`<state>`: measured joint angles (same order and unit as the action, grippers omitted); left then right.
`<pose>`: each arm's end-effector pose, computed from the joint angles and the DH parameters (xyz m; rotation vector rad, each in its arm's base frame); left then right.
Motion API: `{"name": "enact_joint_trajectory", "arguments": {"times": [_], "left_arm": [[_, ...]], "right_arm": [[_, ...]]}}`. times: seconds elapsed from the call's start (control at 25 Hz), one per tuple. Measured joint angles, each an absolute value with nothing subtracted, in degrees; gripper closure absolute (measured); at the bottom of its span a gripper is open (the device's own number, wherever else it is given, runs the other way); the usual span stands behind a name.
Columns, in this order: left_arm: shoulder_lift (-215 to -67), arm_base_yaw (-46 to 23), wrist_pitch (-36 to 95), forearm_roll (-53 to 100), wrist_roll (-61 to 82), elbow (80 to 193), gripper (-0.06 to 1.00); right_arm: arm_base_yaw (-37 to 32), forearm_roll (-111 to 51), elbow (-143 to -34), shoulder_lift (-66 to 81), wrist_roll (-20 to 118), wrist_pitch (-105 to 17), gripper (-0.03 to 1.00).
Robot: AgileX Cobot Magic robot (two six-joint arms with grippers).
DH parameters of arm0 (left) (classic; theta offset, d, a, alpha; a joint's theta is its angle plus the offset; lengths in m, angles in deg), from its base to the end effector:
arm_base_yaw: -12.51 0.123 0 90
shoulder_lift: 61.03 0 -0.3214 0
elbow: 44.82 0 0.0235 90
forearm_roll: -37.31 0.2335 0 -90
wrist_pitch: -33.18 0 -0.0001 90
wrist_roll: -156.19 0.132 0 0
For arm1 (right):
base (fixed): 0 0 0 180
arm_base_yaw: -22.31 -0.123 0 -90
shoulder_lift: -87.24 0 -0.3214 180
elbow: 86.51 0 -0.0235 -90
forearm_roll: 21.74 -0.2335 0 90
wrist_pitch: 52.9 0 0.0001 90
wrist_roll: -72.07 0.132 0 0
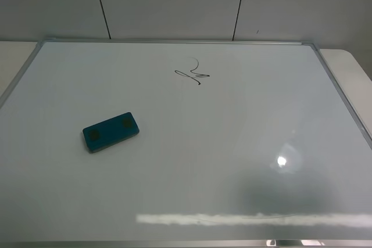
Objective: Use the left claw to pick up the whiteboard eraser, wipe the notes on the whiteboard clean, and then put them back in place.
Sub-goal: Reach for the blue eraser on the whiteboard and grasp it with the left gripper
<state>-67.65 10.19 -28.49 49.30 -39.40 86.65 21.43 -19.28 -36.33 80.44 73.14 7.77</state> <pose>-0.0238 0.0251 0.2552 -0.2477 2.0065 0.0523 -0.0193 -0.0052 0.2467 0.0051 2.0527 -0.0303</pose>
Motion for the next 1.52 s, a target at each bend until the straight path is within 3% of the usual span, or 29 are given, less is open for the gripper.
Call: {"name": "enact_joint_trajectory", "arguments": {"times": [1.08,1.32,1.52], "left_arm": [[-67.6,10.2,-28.3,48.9,-38.6,86.7,-0.05],[-73.7,10.2,-27.0,44.6,-30.6,86.8,-0.05],[-86.3,10.2,-25.6,38.2,-15.8,88.7,-0.05]], "right_arm": [[21.4,-19.3,-36.3,80.4,73.1,7.8,-0.03],[21.4,-19.3,-36.3,80.4,73.1,7.8,-0.03],[21.4,-19.3,-36.3,80.4,73.1,7.8,-0.03]]}}
